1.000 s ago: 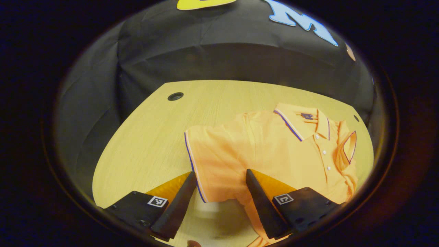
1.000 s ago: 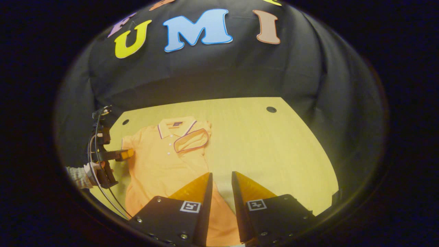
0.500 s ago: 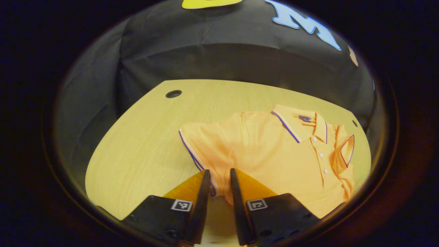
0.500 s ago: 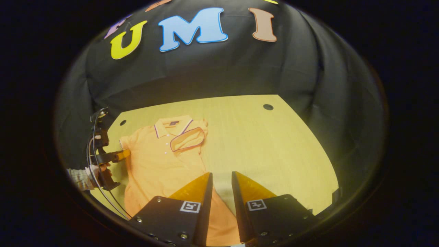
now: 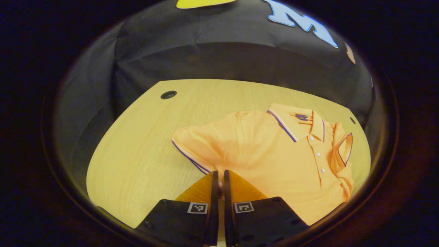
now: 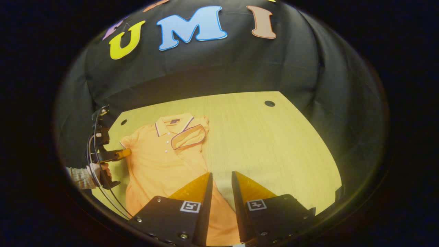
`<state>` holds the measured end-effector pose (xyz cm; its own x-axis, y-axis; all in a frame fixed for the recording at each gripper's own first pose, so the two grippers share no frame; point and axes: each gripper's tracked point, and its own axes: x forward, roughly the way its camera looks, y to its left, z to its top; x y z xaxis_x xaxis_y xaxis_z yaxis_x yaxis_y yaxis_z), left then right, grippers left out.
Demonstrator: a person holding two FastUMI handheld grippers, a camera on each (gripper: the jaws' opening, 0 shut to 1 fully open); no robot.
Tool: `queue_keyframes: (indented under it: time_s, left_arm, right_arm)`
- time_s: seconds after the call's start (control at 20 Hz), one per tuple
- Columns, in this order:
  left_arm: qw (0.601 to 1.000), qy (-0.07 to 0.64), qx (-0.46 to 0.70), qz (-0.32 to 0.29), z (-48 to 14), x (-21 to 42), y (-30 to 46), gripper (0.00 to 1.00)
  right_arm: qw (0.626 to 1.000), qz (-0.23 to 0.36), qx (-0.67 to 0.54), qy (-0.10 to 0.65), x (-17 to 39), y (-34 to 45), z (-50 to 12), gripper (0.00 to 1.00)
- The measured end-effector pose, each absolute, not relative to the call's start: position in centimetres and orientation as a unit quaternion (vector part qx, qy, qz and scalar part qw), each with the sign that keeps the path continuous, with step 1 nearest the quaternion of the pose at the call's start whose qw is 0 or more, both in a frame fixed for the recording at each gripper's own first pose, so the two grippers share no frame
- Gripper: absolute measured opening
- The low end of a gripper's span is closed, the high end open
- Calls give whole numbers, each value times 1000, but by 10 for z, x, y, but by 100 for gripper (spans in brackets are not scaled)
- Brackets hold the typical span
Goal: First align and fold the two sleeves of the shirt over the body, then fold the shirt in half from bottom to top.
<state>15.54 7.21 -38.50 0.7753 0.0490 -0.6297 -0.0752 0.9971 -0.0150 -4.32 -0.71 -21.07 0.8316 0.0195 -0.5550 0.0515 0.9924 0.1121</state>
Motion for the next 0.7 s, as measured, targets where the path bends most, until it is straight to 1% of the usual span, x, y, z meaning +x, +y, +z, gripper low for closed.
queue_keyframes:
  time_s: [0.05,0.1,0.25,0.6,0.65,0.7]
  left_arm:
    - [940,338,-9,34,-384,156,72,17]
    - [940,339,-1,32,-382,156,67,14]
    - [945,325,20,19,-365,161,52,14]
    - [954,282,75,-64,-322,173,-39,14]
    - [954,279,79,-76,-319,172,-53,17]
    - [953,276,82,-88,-315,171,-68,17]
  right_arm:
    - [955,-9,63,290,-43,-8,-211,35]
    - [955,-10,64,289,-43,-9,-210,35]
    - [955,-11,69,287,-44,-13,-209,35]
    - [953,-22,84,290,-54,-26,-217,35]
    - [953,-25,86,291,-57,-29,-218,35]
    - [952,-29,88,291,-59,-32,-218,35]
